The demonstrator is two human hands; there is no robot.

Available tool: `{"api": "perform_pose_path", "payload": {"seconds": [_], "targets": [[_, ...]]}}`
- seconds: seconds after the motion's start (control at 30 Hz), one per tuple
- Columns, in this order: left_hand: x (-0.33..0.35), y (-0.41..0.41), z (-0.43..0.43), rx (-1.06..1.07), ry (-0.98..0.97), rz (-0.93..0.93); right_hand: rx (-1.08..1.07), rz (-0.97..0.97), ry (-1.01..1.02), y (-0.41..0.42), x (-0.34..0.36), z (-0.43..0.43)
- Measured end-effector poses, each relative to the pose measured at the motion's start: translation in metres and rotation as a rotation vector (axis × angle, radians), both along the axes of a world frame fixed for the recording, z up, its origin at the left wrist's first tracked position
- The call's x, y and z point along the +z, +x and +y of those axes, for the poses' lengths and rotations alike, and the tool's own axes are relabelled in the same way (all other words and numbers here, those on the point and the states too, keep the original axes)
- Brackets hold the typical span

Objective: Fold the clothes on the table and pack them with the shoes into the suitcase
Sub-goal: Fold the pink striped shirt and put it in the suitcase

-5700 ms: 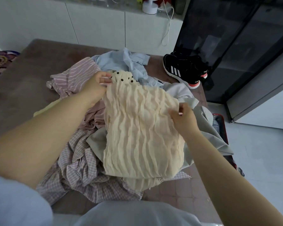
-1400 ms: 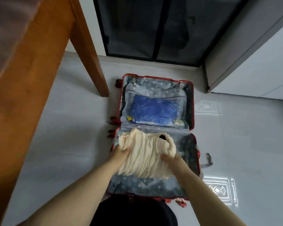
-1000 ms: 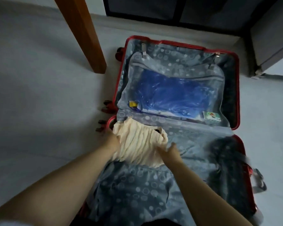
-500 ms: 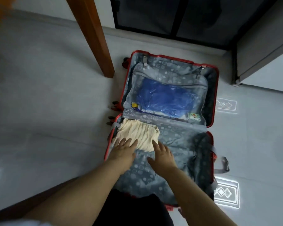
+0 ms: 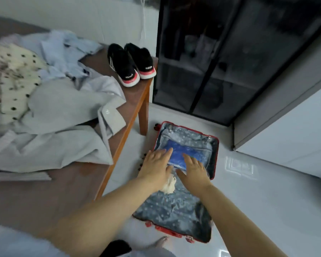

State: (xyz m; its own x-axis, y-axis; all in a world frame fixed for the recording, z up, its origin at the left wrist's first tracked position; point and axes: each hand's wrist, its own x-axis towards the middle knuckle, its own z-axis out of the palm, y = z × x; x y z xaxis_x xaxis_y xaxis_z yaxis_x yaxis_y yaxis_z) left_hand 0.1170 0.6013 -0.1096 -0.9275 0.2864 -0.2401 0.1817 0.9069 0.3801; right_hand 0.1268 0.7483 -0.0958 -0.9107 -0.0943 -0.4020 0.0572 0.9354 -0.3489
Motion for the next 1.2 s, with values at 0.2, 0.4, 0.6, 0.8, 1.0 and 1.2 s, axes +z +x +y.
{"api": "perform_pose_path", "payload": {"seconds": [0.2,0.4,0.6,0.8,1.0,1.2], "targets": [[0.049,0.017,-0.11,0.023,0.11,0.163,0.035,0.154,-0.138,0.003,0.049,-0.119],[0.075,0.02,-0.263,0.05,0.024,0.248,0.042,0.198,-0.175,-0.001,0.068,-0.244],[0.095,-0.003,-0.355,0.085,-0.067,0.302,0.047,0.192,-0.206,-0.005,0.076,-0.314],[0.098,-0.037,-0.4,0.181,-0.138,0.391,0.178,0.21,-0.253,-0.042,0.084,-0.355],[0.099,-0.062,-0.449,0.211,-0.148,0.395,0.232,0.229,-0.315,-0.083,0.09,-0.418],[0.107,-0.115,-0.524,0.246,-0.103,0.375,0.275,0.317,-0.26,-0.139,0.082,-0.488]]}}
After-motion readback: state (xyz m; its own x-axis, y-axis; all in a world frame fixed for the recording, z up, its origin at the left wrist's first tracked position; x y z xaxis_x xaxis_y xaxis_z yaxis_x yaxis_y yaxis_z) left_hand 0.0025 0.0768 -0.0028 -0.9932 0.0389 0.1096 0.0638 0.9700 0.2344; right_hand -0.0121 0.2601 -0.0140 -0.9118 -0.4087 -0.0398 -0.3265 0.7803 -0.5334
